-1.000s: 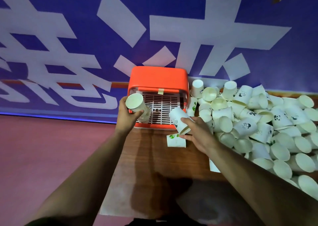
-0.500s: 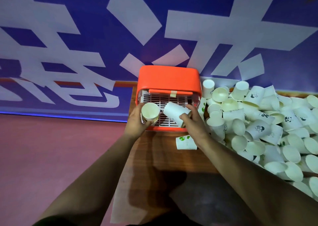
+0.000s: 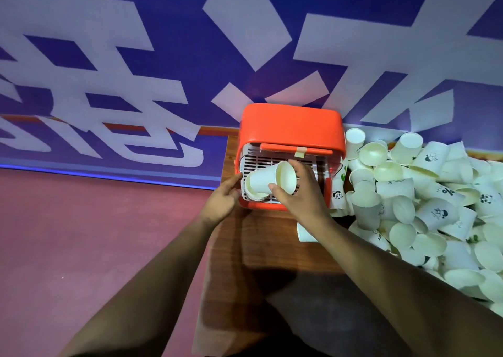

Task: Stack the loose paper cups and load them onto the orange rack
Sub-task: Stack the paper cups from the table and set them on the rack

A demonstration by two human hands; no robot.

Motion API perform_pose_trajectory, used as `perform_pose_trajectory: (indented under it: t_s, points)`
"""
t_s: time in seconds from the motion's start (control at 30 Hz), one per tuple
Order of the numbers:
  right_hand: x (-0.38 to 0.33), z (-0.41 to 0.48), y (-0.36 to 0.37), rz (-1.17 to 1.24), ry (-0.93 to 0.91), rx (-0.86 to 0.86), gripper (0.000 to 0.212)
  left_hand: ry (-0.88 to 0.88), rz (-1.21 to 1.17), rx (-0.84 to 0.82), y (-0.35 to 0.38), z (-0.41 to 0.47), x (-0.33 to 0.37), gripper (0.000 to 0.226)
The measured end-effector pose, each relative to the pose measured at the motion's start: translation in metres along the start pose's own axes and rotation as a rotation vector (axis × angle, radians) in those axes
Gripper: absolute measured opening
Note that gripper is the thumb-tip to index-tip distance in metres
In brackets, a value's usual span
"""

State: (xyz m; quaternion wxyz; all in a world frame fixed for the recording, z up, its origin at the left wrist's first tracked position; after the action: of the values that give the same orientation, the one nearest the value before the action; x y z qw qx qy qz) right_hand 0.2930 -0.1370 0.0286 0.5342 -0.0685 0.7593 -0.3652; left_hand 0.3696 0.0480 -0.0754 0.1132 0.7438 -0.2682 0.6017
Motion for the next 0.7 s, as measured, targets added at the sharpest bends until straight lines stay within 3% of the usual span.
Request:
perform_pose_trajectory:
  t_s: [0.13, 0.4, 0.57, 0.7]
  points:
    - [0.0, 0.003, 0.01, -0.07, -0.021, 0.01, 0.072, -0.028, -0.035, 0.072, -0.004, -0.003, 0.002, 0.038]
    - [0.002, 0.017, 0.043, -0.256, -0.067, -0.176, 0.088, -0.002, -0.071, 0.025, 0.006, 0.002, -0.007, 0.04]
    - [0.014, 0.023, 0.054, -0.241, -0.03, -0.273, 0.086, 0.108, 0.139, -0.023, 0.011, 0.005, 0.001, 0.033]
    - [0.018, 0.024, 0.056, -0.252, -0.015, -0.288, 0.09, 0.107, 0.16, 0.013, 0.013, 0.006, 0.0, 0.032]
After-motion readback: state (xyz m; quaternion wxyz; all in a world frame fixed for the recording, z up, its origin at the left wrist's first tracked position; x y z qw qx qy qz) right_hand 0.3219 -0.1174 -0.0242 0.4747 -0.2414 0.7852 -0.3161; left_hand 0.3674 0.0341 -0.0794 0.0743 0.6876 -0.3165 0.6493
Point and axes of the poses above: each hand's wrist, its own z-axis towards the middle knuckle, its own y-axis out of the palm, x = y × z, the point moved 6 cm from there along z, towards the middle knuckle, and after that the axes turned 10 degrees about y, right-handed, at the moved point
